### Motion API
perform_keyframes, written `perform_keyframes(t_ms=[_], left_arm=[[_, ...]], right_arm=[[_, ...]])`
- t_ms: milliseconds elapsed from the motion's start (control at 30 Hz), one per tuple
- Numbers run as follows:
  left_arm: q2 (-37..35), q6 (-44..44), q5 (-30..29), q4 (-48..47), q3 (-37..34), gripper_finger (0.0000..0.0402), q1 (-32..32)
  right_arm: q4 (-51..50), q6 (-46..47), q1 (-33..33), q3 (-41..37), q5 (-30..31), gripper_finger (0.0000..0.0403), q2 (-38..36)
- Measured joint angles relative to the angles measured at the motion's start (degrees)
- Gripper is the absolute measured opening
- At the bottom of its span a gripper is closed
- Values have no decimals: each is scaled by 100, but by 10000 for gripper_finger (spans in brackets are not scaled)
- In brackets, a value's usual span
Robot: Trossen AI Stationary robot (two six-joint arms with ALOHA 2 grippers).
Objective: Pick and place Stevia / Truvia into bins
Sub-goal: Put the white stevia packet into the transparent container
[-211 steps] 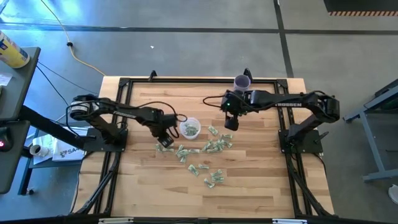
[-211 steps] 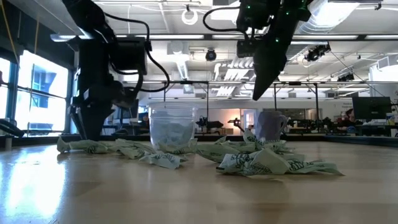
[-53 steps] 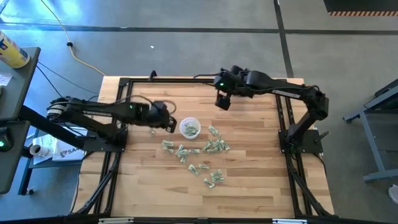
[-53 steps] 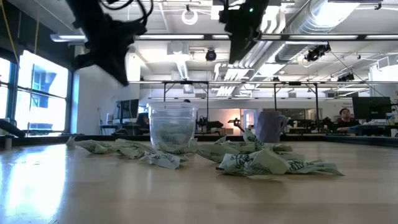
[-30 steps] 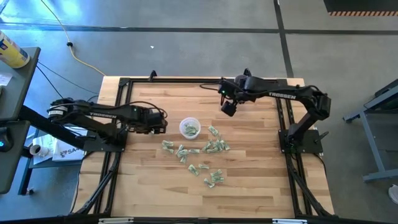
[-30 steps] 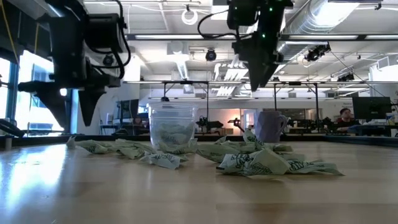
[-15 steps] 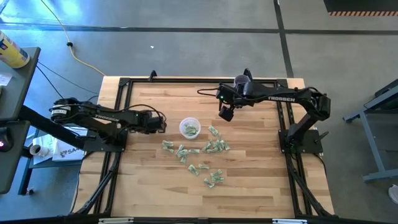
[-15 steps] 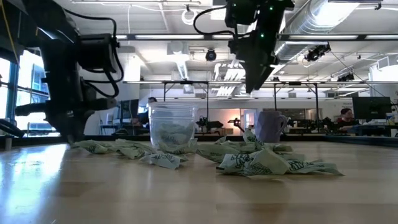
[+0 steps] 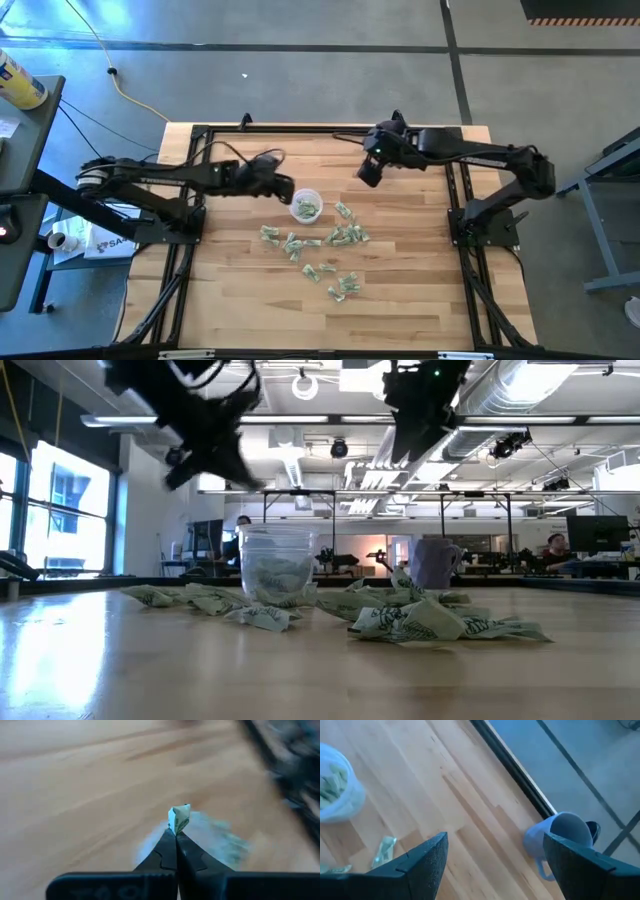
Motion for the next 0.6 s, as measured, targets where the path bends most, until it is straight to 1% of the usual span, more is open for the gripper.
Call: perform_keyframes(t_ms=[67,167,267,333,433,500,567,600], left_arm=[[403,539,367,-69,367,24,9],[1163,948,940,-379,705,30,7],[1792,1024,1543,-395,1084,57,-3],[2080,1020,1742,-714,1330,81,-5],[2140,1038,1632,-1458,1784,120,-6],[2069,1216,1285,-2090,2119,145,-6],[1948,1424,958,-3078,2438,169,-6],[1875,1501,788,-3478,2602,180,-6]], right_arm=[[-23,47,-51,0,-96,316,-47],[-127,78,-104,-2,-266,316,-31],[-249,174,-101,-2,-291,316,6],[-373,207,-38,-2,-320,316,6],[-488,181,111,-2,-448,316,6],[-398,67,203,-104,-582,316,5],[-178,-10,274,-368,-899,316,2],[0,-5,286,-560,-1172,316,2]])
